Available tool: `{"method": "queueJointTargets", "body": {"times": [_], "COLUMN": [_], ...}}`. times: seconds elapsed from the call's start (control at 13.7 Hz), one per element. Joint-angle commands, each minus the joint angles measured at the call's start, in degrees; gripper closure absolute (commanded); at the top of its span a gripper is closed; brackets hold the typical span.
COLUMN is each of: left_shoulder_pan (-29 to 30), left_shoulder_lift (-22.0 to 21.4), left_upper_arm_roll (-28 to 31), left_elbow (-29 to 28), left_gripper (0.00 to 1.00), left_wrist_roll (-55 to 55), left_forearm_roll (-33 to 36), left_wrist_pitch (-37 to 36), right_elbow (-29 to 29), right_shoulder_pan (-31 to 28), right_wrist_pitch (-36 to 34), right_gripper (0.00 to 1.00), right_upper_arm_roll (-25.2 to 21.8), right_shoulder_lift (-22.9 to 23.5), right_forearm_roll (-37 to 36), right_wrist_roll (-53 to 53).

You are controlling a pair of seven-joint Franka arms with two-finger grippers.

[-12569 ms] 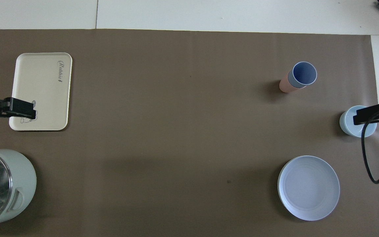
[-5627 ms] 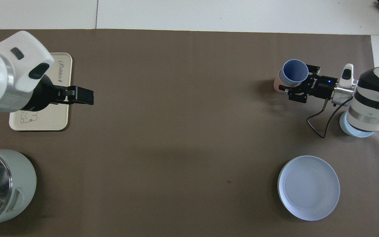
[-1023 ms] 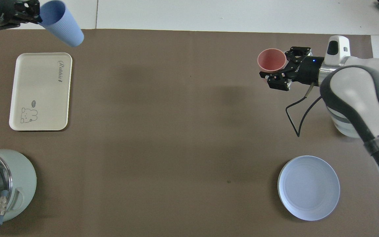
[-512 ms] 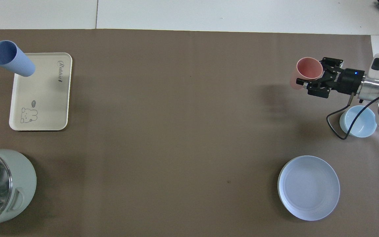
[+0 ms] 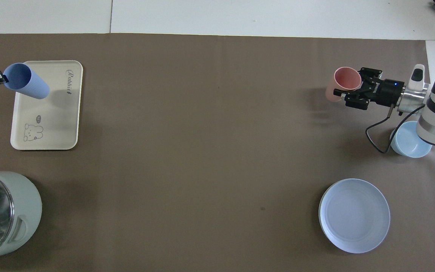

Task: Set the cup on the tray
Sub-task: 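Lower the blue cup onto the tray while the right gripper lowers the pink cup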

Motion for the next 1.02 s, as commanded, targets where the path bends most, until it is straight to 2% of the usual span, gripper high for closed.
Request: {"method": "queueJointTargets", "body": {"times": [0.0,0.07,0.15,0.29,0.44,0.58,0.73,0.88,0.95], "left_shoulder_pan": [0.24,0.33,0.41,0.5,-0.28,-2.56,-5.37,-10.54,-12.92], "left_shoulder_lift": [-1.01,-1.01,-1.01,-1.01,-0.75,-0.31,0.3,0.22,-0.22], "left_upper_arm_roll": [-0.18,-0.18,-0.09,-0.09,0.0,0.0,0.0,-0.09,-0.09], "left_elbow": [-1.42,-1.42,-1.16,-0.02,4.27,13.82,20.87,24.49,25.55], "left_gripper": [0.46,0.08,0.0,0.0,0.0,0.0,0.0,0.0,0.0], "left_wrist_roll": [3.06,4.03,5.34,6.32,6.15,5.18,1.95,-4.89,-7.36], "left_forearm_roll": [-1.21,-1.12,-1.12,-1.12,-0.95,0.02,5.7,10.38,10.48], "left_wrist_pitch": [1.32,1.32,1.06,-0.52,-5.67,-19.34,-31.67,-39.86,-43.99], "right_elbow": [0.17,-0.1,-0.19,-0.19,-0.19,-0.97,-1.59,-1.94,-1.95], "right_shoulder_pan": [-0.89,-0.89,-0.97,-1.15,-1.06,-0.89,-0.8,-0.89,-0.8], "right_wrist_pitch": [-1.09,-1.0,-0.92,-1.44,-1.44,-1.18,-1.09,-0.83,-0.65], "right_gripper": [1.0,1.0,1.0,1.0,1.0,1.0,1.0,1.0,1.0], "right_upper_arm_roll": [0.66,0.66,0.66,0.66,0.66,0.66,0.66,0.66,0.66], "right_shoulder_lift": [1.11,1.11,1.11,2.25,2.34,2.43,2.25,2.25,2.25], "right_forearm_roll": [3.12,3.39,3.4,4.01,4.19,4.36,4.45,4.45,4.45], "right_wrist_roll": [-3.13,-3.13,-3.13,-3.48,-3.57,-4.88,-6.11,-8.04,-8.48]}}
